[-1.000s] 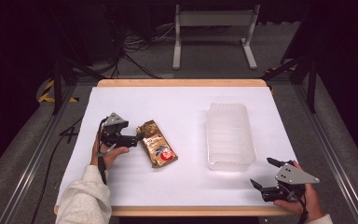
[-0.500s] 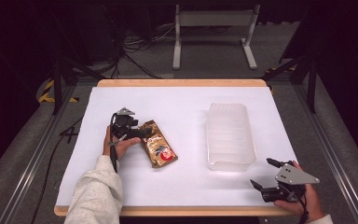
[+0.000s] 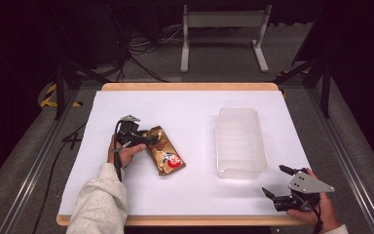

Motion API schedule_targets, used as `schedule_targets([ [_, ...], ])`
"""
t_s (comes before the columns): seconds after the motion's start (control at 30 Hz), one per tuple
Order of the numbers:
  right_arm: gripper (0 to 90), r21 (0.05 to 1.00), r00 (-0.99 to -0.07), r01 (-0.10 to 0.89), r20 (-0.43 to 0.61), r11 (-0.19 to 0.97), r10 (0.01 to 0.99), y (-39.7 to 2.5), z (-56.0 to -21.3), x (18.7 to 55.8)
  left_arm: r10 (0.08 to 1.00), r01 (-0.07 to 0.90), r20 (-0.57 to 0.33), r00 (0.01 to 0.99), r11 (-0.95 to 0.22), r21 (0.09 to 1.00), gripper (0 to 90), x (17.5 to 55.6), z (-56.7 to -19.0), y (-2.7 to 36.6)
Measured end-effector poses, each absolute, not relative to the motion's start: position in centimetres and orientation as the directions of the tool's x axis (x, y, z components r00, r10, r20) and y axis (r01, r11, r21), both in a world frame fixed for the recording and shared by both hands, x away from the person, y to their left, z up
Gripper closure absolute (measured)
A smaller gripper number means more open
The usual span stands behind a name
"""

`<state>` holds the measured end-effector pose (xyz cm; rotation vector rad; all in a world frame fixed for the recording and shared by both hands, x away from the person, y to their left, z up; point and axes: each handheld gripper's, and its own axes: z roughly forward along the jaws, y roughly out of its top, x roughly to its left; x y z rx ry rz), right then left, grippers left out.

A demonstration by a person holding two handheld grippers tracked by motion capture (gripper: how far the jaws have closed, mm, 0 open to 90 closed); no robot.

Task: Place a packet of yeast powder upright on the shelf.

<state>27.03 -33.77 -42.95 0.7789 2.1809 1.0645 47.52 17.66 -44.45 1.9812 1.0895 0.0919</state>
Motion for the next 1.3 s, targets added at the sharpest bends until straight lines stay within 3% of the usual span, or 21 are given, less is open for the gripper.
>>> schedule_targets([
  [0.2,9.5,0.822,-0.656,0.251,-0.244,0.511,0.714,-33.8,-43.0,27.1,0.734,0.649,-0.295,0.612,-0.253,0.717,78.0,47.3,-44.2,18.3],
  [0.23,9.6,0.822,-0.655,0.252,-0.243,0.511,0.715,-33.8,-43.0,27.0,0.737,0.641,-0.281,0.614,-0.259,0.723,78.0,47.2,-44.2,18.3],
  [0.27,9.6,0.822,-0.655,0.252,-0.244,0.511,0.715,-33.8,-43.0,27.0,0.741,0.637,-0.263,0.618,-0.274,0.721,83.7,47.1,-44.1,18.3],
  [0.97,9.8,0.827,-0.643,0.250,-0.247,0.503,0.725,-33.9,-42.8,26.9,0.677,0.369,-0.148,0.720,-0.194,0.909,86.5,42.4,-37.5,17.9],
  [1.3,9.8,0.832,-0.643,0.254,-0.236,0.493,0.729,-34.2,-42.7,26.9,0.626,0.289,-0.106,0.772,-0.199,0.936,87.0,40.3,-35.0,15.8],
])
